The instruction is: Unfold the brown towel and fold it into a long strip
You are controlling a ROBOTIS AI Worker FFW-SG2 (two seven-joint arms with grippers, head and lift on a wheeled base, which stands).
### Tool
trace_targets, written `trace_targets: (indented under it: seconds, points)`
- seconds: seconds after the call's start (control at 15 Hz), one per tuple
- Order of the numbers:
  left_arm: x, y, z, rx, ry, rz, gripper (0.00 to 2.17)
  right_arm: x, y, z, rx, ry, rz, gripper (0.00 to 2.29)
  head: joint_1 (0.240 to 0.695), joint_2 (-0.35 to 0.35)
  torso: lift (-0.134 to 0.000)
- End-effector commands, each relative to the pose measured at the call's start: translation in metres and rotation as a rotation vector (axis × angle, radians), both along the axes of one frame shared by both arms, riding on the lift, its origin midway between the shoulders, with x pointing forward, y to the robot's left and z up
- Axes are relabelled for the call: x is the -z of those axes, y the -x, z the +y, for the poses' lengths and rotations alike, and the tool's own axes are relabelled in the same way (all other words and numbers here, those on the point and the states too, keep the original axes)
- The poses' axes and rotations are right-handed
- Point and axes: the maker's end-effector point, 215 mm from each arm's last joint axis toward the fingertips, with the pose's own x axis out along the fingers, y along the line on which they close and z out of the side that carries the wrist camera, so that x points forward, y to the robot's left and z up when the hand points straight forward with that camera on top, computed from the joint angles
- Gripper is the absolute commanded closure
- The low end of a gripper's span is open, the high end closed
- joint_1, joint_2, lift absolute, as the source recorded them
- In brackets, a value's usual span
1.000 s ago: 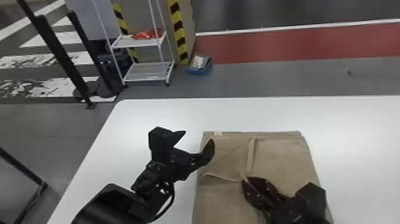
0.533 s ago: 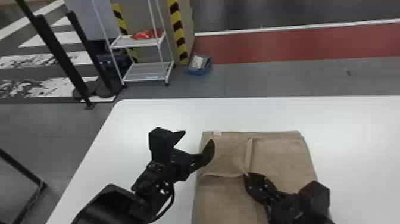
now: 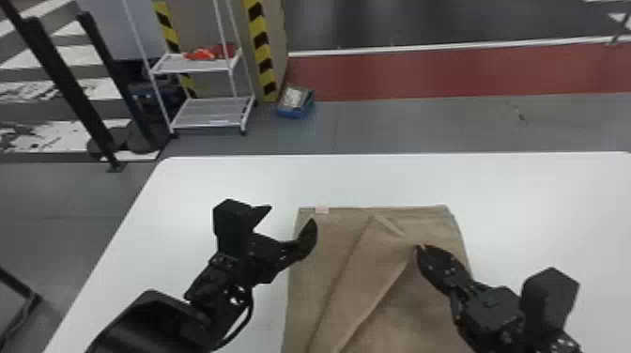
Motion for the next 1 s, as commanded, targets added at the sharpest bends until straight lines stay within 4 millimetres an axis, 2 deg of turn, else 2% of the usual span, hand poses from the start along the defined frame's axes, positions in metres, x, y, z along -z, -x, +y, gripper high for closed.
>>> trace_targets:
  seconds: [0.0,0.13,0.2,0.27,0.4,0.6,0.87,0.93]
  points:
    - [0.003,-0.009,0.001,0.019,-0.012,0.003,0.14,-0.006,-0.011,-0.049,0.083,0.006,-0.001,1.43,0.695,0.086,-0.125]
    - [0.01,-0.023,0.005,0.028,-0.028,0.014,0.14,-0.008,-0.014,-0.086,0.143,0.019,-0.002,1.43,0.695,0.043,-0.125]
    - [0.011,-0.029,0.005,0.032,-0.029,0.018,0.14,-0.011,-0.016,-0.098,0.165,0.009,-0.006,1.42,0.695,0.027,-0.125]
    - [0.014,-0.035,0.003,0.038,-0.041,0.022,0.14,-0.016,-0.02,-0.12,0.203,-0.004,-0.014,1.43,0.695,-0.005,-0.125]
    - [0.024,-0.048,-0.001,0.062,-0.058,0.041,0.14,-0.017,-0.021,-0.148,0.252,-0.002,-0.011,1.42,0.695,-0.037,-0.125]
    - [0.041,-0.064,0.0,0.075,-0.098,0.069,0.16,-0.015,-0.023,-0.168,0.285,-0.007,0.006,1.42,0.695,-0.088,-0.125]
    - [0.047,-0.066,-0.004,0.105,-0.082,0.091,0.54,-0.012,-0.022,-0.169,0.286,-0.005,0.012,1.42,0.695,-0.107,-0.125]
    - [0.046,-0.066,-0.004,0.109,-0.077,0.092,0.55,-0.013,-0.022,-0.168,0.284,-0.005,0.009,1.42,0.695,-0.11,-0.125]
